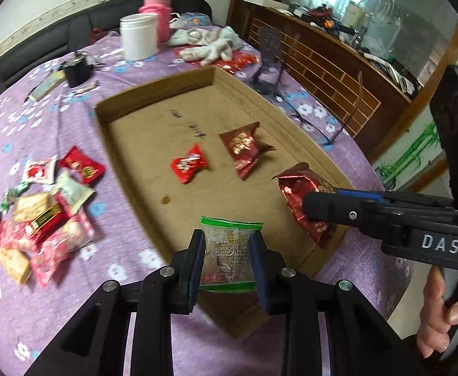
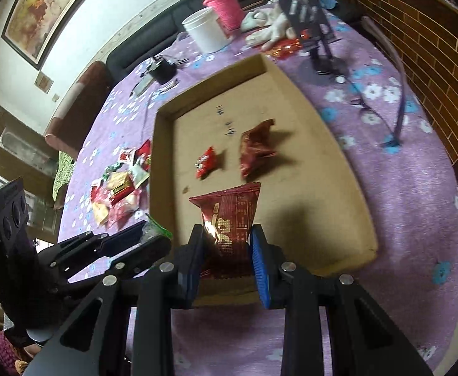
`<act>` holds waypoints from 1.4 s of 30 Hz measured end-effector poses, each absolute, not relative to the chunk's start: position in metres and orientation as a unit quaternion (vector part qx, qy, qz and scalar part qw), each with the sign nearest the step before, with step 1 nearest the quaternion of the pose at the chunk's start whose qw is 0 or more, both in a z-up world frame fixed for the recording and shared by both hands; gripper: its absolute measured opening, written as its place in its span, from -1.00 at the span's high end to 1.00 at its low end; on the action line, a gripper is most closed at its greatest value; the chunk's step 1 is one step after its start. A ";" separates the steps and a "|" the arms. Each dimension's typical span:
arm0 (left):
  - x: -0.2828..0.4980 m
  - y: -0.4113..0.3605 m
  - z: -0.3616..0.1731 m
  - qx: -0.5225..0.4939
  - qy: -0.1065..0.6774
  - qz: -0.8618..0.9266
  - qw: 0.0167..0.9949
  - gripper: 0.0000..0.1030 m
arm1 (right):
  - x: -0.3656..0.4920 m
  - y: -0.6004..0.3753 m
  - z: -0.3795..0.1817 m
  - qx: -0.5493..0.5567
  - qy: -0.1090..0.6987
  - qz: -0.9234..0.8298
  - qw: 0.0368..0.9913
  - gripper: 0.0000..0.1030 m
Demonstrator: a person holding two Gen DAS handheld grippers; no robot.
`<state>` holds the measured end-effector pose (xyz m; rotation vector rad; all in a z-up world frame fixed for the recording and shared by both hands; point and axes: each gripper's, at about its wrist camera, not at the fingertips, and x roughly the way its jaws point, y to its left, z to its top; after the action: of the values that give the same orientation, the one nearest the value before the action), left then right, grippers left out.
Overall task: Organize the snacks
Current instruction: 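Carry the zip bag and red foil candy into the tray and open both tools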
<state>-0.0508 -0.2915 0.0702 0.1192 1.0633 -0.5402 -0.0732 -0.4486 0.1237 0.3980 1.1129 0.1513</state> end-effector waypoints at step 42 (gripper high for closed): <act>-0.041 -0.306 0.043 0.082 0.513 -0.259 0.814 0.07 | -0.060 -0.448 0.114 0.149 0.527 0.025 0.836 0.26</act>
<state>-0.0411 -0.3064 0.0431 0.1757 1.0951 -0.5538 -0.0601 -0.4476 0.1141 0.3152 1.1165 0.0521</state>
